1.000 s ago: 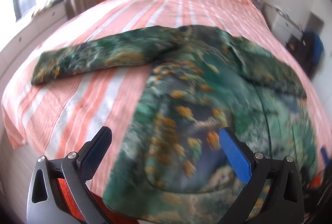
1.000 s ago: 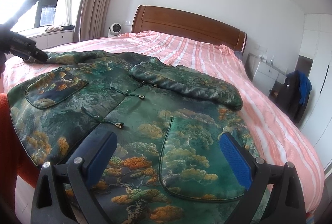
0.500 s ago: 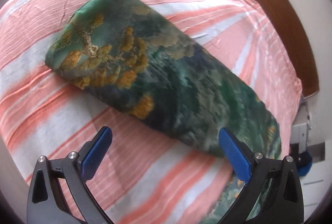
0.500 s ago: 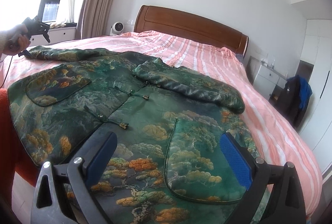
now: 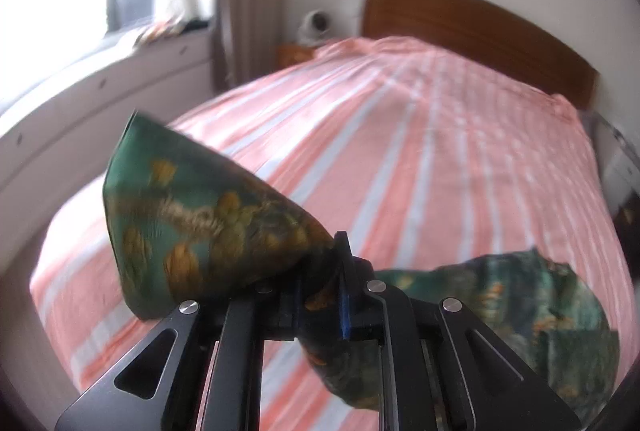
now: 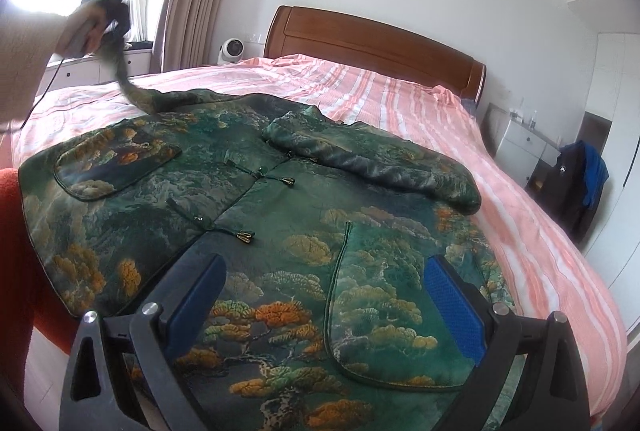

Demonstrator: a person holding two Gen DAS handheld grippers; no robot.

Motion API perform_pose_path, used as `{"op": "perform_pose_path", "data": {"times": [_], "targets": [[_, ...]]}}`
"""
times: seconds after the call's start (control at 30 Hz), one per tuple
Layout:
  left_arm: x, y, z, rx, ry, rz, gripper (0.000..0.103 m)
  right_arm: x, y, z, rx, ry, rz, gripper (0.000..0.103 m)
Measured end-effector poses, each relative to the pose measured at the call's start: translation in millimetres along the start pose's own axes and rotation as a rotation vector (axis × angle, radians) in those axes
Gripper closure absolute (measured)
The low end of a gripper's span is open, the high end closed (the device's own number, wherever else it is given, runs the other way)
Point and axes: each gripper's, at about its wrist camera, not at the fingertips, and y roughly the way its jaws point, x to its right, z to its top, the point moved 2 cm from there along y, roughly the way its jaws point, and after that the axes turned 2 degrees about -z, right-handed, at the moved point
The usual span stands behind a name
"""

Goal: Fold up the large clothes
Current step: 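Fold the held sleeve across the jacket front and open the left gripper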

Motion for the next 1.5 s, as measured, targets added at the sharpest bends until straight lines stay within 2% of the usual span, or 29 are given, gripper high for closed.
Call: {"op": "perform_pose_path", "data": {"times": [0.1,0.17,0.23,0.3,0.33,0.37,0.43,0.53,0.63,0.7,0.77,0.87,0.9,0.97,1.03,1.13,1.23,1.3,1.37,1.5], "targets": [[113.6,-44.9,15.3,0.094,0.23,-0.175,0.091,2.7,1.2,0.5,0.0,0.013,0.008,0.004],[187.7,-66.2,-0.1,0.118,0.379,-0.286,0.091,5.6,1.2,0.6,-0.001,0.028,0.007,0.004],[249.2,-69.0,-28.0,0.085,0.518,-0.365,0.087,9.1,-0.3,0.8,0.002,0.043,0.005,0.004],[302.0,-57.0,-72.8,0.009,0.655,-0.408,0.074,11.5,-2.1,0.7,0.006,0.051,0.001,0.004],[319.5,-47.8,-96.2,-0.041,0.712,-0.413,0.047,13.0,-3.0,0.7,0.009,0.053,-0.002,0.004],[333.4,-37.3,-122.8,-0.099,0.769,-0.4,0.029,14.1,-3.8,0.6,0.01,0.054,-0.004,0.004],[342.2,-19.1,-169.4,-0.182,0.851,-0.377,0.028,17.3,-5.4,-0.1,0.01,0.063,-0.008,0.004],[326.0,-9.7,-198.7,-0.274,0.861,-0.384,0.028,26.3,-7.3,-1.6,0.006,0.1,-0.01,0.004],[292.5,-17.1,-191.0,-0.299,0.816,-0.408,0.022,36.8,-7.0,-3.4,0.001,0.138,-0.018,0.004],[267.5,-19.5,-176.4,-0.263,0.776,-0.392,0.014,42.5,-3.9,-4.0,-0.008,0.165,-0.018,0.004],[251.7,-13.1,-155.5,-0.197,0.688,-0.337,0.004,45.6,0.3,-4.6,-0.02,0.189,-0.011,0.004],[205.7,27.7,-127.6,-0.216,0.503,-0.233,0.004,43.5,5.2,-6.1,-0.041,0.194,0.0,0.004],[190.8,50.0,-128.4,-0.244,0.474,-0.172,0.005,42.1,5.3,-6.4,-0.043,0.189,0.001,0.004],[171.1,102.0,-152.1,-0.36,0.528,-0.008,0.009,37.5,4.4,-5.8,-0.041,0.169,0.001,0.004],[154.5,134.2,-180.0,-0.461,0.554,0.056,0.009,33.0,2.5,-5.0,-0.031,0.148,0.0,0.004],[150.2,127.5,-176.1,-0.427,0.495,0.038,0.008,30.7,1.8,-6.4,-0.034,0.137,0.001,0.004],[169.2,96.3,-153.5,-0.354,0.502,-0.016,0.01,32.9,1.8,-8.2,-0.037,0.145,0.005,0.004],[195.7,70.4,-138.1,-0.286,0.528,-0.085,0.008,34.9,2.5,-6.9,-0.034,0.154,0.005,0.004],[225.0,49.8,-131.1,-0.251,0.559,-0.167,0.006,36.5,3.5,-5.8,-0.031,0.169,0.01,0.004],[290.8,36.6,-141.2,-0.224,0.654,-0.28,0.004,36.1,4.2,-5.6,-0.034,0.173,0.018,0.004]]}}
